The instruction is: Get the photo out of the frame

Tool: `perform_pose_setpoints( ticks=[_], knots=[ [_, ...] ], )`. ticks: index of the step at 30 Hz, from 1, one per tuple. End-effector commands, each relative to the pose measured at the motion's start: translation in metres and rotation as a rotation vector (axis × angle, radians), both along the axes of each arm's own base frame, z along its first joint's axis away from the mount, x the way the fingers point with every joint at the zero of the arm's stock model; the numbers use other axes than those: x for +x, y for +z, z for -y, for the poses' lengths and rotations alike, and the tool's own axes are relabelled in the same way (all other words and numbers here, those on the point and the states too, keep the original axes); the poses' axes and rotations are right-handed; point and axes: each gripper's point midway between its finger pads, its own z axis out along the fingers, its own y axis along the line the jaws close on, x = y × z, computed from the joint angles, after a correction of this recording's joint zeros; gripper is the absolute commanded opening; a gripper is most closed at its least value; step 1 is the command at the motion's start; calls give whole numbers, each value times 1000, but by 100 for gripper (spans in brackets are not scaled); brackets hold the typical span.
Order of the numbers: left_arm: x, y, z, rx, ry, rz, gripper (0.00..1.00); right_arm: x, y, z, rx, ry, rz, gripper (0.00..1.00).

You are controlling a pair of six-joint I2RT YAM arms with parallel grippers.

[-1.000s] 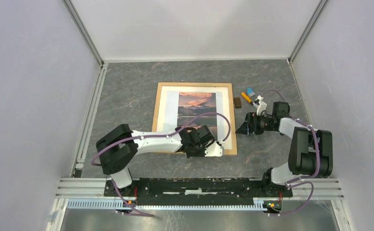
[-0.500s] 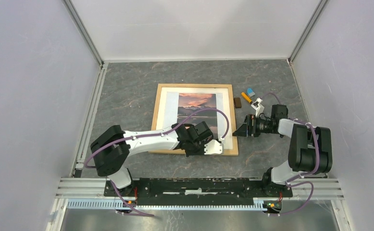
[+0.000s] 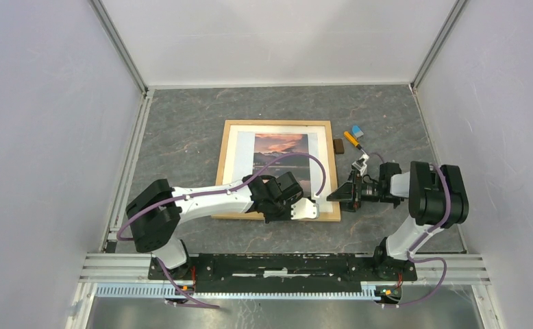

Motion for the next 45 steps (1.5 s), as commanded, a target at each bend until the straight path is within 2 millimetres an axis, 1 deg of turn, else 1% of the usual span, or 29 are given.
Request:
perform_pose_setpoints(
  ticks=[1,4,10,12,14,17,20,22,24,26,27,28,29,30,33,35,38,42,44,45],
  knots=[
    [1,32,23,-135,17,0,2,-16,-32,-6,-62,16,-97,84],
    [1,33,27,-154,13,3,2,-17,-35,-10,-51,37,-111,79],
    [-2,30,30,-167,-2,-11,3,-15,-36,-15,-42,61,-116,60],
    [-1,29,31,-169,1,-14,5,-13,-35,-15,-43,61,-106,56],
    [-1,30,33,-177,5,-15,9,-12,-33,-14,-47,60,-95,48],
    [1,31,32,-172,28,-10,29,-10,-29,-14,-49,60,-77,34],
    [4,37,30,-187,51,-6,48,-10,-24,-14,-54,63,-59,20],
    [5,41,27,-195,62,-2,56,-8,-22,-13,-64,67,-43,11],
    [7,48,24,-210,78,2,64,-7,-18,-13,-69,71,-34,6],
    [11,59,21,-242,105,5,75,-6,-15,-12,-74,78,-22,0],
    [15,66,18,-265,127,7,79,-5,-13,-11,-83,84,-9,0],
    [20,75,16,-293,155,11,86,-4,-10,-11,-92,92,-2,0],
    [25,85,13,-324,181,13,96,-1,-7,-10,-99,99,15,0],
    [33,95,10,-353,218,13,100,1,-4,-8,-110,111,33,0],
    [61,125,-3,-417,347,8,100,16,7,-4,-151,126,90,0],
    [84,146,-16,-454,442,16,100,29,16,-2,-185,129,132,0],
    [117,178,-35,-521,569,46,100,54,34,2,-244,122,220,0],
    [155,214,-73,-583,729,123,100,87,61,1,-324,145,351,0],
    [172,230,-97,-610,826,160,100,107,82,0,-357,147,428,0],
    [179,235,-109,-615,876,174,100,117,91,-1,-373,141,464,0]
  ],
)
